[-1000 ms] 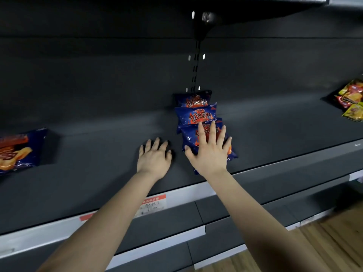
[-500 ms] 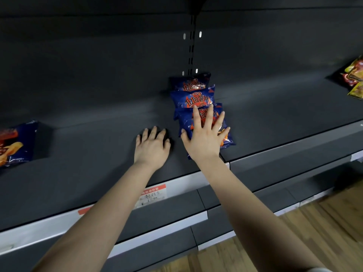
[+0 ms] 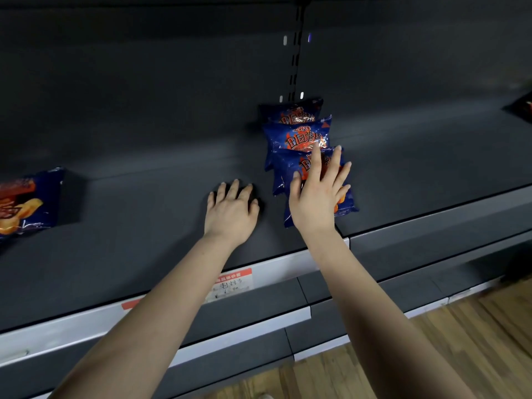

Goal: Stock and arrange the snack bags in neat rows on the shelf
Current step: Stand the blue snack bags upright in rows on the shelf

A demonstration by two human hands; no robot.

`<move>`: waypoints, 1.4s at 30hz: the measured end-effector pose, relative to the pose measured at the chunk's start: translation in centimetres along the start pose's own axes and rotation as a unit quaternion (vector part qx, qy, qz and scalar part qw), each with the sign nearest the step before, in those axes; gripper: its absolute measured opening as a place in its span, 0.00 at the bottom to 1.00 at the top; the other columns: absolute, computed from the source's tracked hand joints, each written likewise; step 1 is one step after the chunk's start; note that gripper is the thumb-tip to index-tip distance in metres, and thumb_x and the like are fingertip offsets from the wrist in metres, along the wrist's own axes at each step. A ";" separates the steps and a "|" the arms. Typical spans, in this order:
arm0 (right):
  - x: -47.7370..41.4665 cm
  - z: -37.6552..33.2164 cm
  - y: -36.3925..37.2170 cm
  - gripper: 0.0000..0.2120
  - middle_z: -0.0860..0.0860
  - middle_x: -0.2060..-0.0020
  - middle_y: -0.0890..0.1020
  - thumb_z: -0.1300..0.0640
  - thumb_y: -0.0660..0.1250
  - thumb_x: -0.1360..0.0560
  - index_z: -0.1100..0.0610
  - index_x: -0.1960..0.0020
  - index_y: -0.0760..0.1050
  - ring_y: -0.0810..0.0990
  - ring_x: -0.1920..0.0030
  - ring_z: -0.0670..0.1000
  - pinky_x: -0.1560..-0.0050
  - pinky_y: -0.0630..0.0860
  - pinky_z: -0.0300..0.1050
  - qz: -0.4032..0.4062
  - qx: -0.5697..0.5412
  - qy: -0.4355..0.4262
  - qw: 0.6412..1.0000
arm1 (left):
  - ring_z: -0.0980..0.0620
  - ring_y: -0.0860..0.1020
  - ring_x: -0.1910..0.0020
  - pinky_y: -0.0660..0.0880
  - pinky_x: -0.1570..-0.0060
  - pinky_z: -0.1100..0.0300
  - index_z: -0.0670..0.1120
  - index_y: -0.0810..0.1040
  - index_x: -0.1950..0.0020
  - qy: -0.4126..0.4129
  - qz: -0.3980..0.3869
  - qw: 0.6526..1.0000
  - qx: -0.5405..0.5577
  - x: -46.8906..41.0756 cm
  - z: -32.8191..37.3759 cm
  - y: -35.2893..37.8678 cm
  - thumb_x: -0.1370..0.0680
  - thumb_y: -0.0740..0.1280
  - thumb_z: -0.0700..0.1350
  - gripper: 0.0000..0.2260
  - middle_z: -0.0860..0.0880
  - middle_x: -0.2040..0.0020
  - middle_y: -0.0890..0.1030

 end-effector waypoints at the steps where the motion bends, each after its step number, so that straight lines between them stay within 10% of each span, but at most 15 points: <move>1: 0.0 0.0 0.0 0.29 0.60 0.23 0.50 0.53 0.58 0.21 0.52 0.23 0.54 0.46 0.25 0.69 0.33 0.52 0.73 0.006 -0.007 0.002 1.000 | 0.45 0.51 0.24 0.47 0.25 0.48 0.53 0.58 0.24 0.000 0.001 1.000 0.000 0.0 0.0 0.0 0.18 0.50 0.52 0.21 0.48 0.22 0.54; 18: 0.4 -0.2 -0.4 0.35 0.61 0.23 0.48 0.41 0.56 0.23 0.54 0.22 0.50 0.45 0.25 0.67 0.30 0.49 0.71 -0.063 0.096 -0.005 0.993 | 0.44 0.50 0.24 0.46 0.26 0.47 0.52 0.58 0.24 0.002 -0.009 1.000 -0.001 0.2 0.1 -0.4 0.18 0.50 0.53 0.22 0.47 0.22 0.54; 23: 1.2 -2.6 -1.6 0.33 0.60 0.25 0.58 0.42 0.55 0.25 0.55 0.24 0.59 0.52 0.25 0.67 0.31 0.50 0.70 0.008 0.061 -0.121 0.991 | 0.41 0.50 0.24 0.45 0.28 0.40 0.54 0.56 0.24 0.005 -0.028 1.000 -0.002 -0.1 -0.4 -1.3 0.19 0.50 0.56 0.23 0.46 0.22 0.53; 30: 3.6 -8.6 0.1 0.23 0.57 0.25 0.60 0.47 0.54 0.24 0.54 0.34 0.73 0.52 0.25 0.64 0.30 0.51 0.68 -0.092 -0.042 -0.220 0.970 | 0.39 0.44 0.24 0.43 0.27 0.40 0.53 0.50 0.23 -0.042 -0.060 0.997 -0.016 0.9 -2.9 -4.6 0.19 0.53 0.53 0.26 0.46 0.22 0.47; 42: 7.2 -21.9 6.2 0.23 0.53 0.23 0.45 0.45 0.53 0.19 0.50 0.26 0.60 0.47 0.24 0.63 0.28 0.49 0.67 -0.263 -0.041 -0.340 0.902 | 0.42 0.50 0.24 0.49 0.26 0.44 0.48 0.52 0.23 -0.200 0.032 0.979 0.006 7.4 -15.8 -7.7 0.20 0.57 0.49 0.28 0.44 0.23 0.53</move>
Point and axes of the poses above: each hand's wrist, its own x-axis away from the middle knuckle, its own y-axis out of the palm, z = x × y, the point moved 1 cm from there along -x, towards the middle knuckle
